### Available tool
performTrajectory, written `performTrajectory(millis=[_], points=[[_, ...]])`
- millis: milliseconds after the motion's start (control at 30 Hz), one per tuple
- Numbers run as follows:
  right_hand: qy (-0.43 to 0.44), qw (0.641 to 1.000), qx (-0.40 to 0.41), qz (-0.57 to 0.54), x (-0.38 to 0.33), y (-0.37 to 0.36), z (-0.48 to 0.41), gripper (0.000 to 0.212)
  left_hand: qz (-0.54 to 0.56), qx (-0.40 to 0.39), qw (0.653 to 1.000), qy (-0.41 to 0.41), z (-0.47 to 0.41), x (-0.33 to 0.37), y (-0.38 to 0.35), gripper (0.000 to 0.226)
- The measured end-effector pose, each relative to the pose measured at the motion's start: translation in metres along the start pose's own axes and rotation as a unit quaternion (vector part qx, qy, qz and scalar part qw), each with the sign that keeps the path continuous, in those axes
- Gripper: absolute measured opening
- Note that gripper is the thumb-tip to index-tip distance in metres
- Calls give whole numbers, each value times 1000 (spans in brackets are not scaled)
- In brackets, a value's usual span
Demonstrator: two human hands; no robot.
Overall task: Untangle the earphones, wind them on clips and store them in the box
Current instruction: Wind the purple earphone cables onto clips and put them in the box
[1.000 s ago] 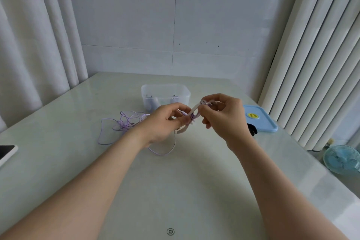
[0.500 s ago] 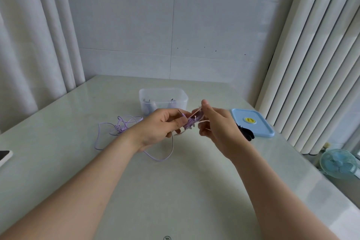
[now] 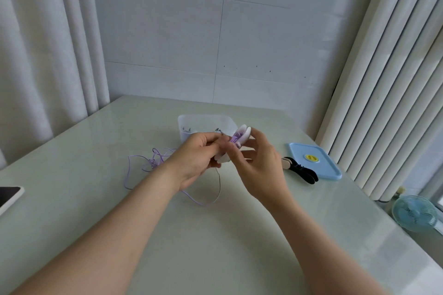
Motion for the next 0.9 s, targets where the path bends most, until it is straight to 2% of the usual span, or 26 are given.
performTrajectory(millis=[100, 200, 267, 333, 400, 467, 533, 667, 800, 900], points=[[-25, 998, -6, -51, 4, -9, -1, 23, -7, 66, 997, -43, 2, 2, -3, 17], [-43, 991, -20, -122, 3, -14, -2, 14, -109, 160, 974, -115, 3, 7, 3, 13], [-43, 993, -8, -108, 2, -18, -4, 9, -237, 229, 922, -202, 1, 8, 10, 10], [-36, 997, 9, -65, 5, -23, -9, 4, -358, 300, 843, -266, 0, 7, 21, 4], [-29, 999, 17, -29, 5, -27, -15, 11, -448, 351, 780, -260, 0, 2, 33, 17], [-14, 1000, 4, 13, 2, -31, -22, 19, -502, 364, 753, -221, -2, -6, 46, 28], [13, 996, -12, 84, -2, -35, -31, 26, -531, 334, 760, -171, -5, -16, 52, 32], [41, 986, -25, 161, -4, -53, -58, 37, -512, 284, 807, -71, -14, -29, 59, 32], [50, 971, -25, 232, -3, -75, -91, 39, -444, 289, 841, -109, -18, -32, 65, 27], [32, 929, -41, 367, 1, -88, -112, 33, -423, 314, 844, -104, -19, -32, 65, 30]])
Point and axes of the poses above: each hand's wrist, its own z-axis away from the middle knuckle, its own y-axis out of the back of the hand, x = y × z, the point moved 1 cm from there along -z, towards the middle knuckle
